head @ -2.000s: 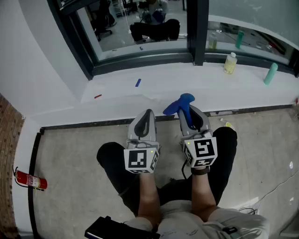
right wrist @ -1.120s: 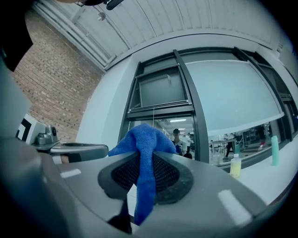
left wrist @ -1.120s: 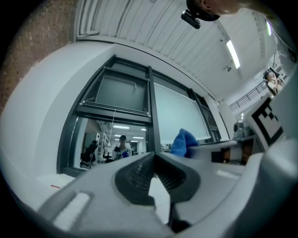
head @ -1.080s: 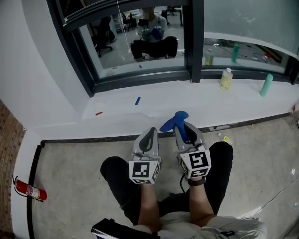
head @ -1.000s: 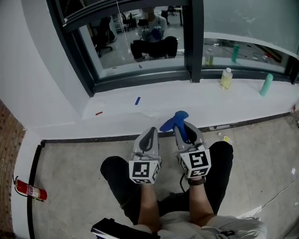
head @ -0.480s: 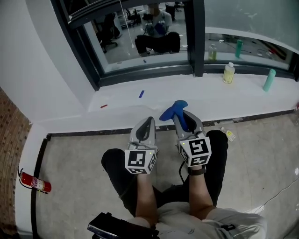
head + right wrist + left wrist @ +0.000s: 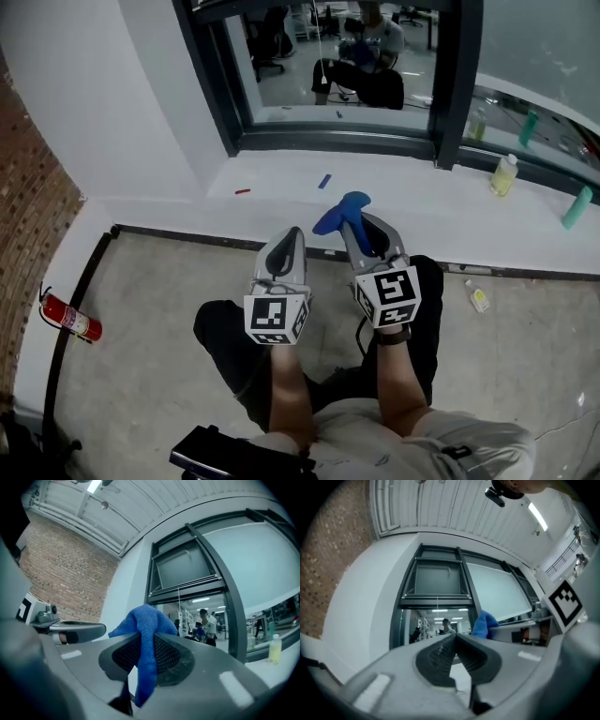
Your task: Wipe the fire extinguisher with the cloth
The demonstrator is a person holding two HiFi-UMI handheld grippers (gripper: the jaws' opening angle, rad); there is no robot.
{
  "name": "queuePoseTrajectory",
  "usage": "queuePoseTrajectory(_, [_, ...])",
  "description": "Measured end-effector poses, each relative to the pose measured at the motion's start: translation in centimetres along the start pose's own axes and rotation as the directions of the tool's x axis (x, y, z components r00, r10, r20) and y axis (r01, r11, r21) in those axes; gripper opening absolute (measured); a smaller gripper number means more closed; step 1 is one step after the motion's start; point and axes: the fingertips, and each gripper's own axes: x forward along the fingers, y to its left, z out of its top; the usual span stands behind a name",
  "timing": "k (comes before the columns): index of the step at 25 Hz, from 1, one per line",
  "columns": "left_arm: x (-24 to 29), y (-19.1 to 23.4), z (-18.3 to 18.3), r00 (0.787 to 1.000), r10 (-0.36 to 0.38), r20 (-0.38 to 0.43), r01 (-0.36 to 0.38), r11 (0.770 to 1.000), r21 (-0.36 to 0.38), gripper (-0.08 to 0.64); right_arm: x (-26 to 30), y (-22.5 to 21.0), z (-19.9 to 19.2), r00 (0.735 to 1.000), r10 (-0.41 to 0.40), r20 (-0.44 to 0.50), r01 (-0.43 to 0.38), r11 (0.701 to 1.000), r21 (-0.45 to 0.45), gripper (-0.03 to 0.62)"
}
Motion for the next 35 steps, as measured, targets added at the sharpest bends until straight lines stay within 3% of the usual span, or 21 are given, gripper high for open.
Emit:
queuePoseTrajectory(11, [-2.9, 10.7, 0.3, 0.966, 0.26, 0.008, -0.26, 0.965, 0.04, 0.0, 8.3, 9.0, -0.4, 0.962, 0.274, 0.013, -0.274, 0.961, 0.025, 0.077])
queuePoseTrajectory(19, [-4.2, 16.6, -0.7, 0.934, 0.358, -0.009, -0.358, 0.933, 0.033, 0.0, 12.1, 15.4, -2.8, 0.908, 0.418, -0.018, -0.417, 0.908, 0.053, 0.077])
queuePoseTrajectory(25, [-4.1, 22.4, -1.9, 0.901, 0.433, -0.014, -0.433, 0.901, 0.031, 0.0, 17.8, 17.7, -2.9, 0.886, 0.464, 0.003, -0.463, 0.883, 0.073, 0.077])
queuePoseTrajectory(27, [-5.0, 24.3, -1.6, 0.878, 0.478, -0.023, -0.476, 0.878, 0.05, 0.0, 19.5, 19.3, -2.6, 0.865, 0.502, 0.022, -0.501, 0.859, 0.1, 0.077])
queuePoseTrajectory(31, [-7.5, 27.7, -0.2, 0.799, 0.6, -0.03, -0.597, 0.799, 0.078, 0.0, 22.1, 23.6, -1.9, 0.793, 0.605, 0.077, -0.608, 0.778, 0.157, 0.077])
queuePoseTrajectory(33, [-8.7, 28.9, 0.1, 0.753, 0.658, -0.016, -0.655, 0.751, 0.084, 0.0, 22.8, 25.6, -2.3, 0.746, 0.661, 0.081, -0.665, 0.73, 0.159, 0.077])
queuePoseTrajectory(35, [-10.3, 29.9, 0.5, 0.7, 0.714, -0.001, -0.71, 0.697, 0.1, 0.0, 23.1, 28.3, -2.3, 0.68, 0.728, 0.085, -0.731, 0.665, 0.155, 0.077])
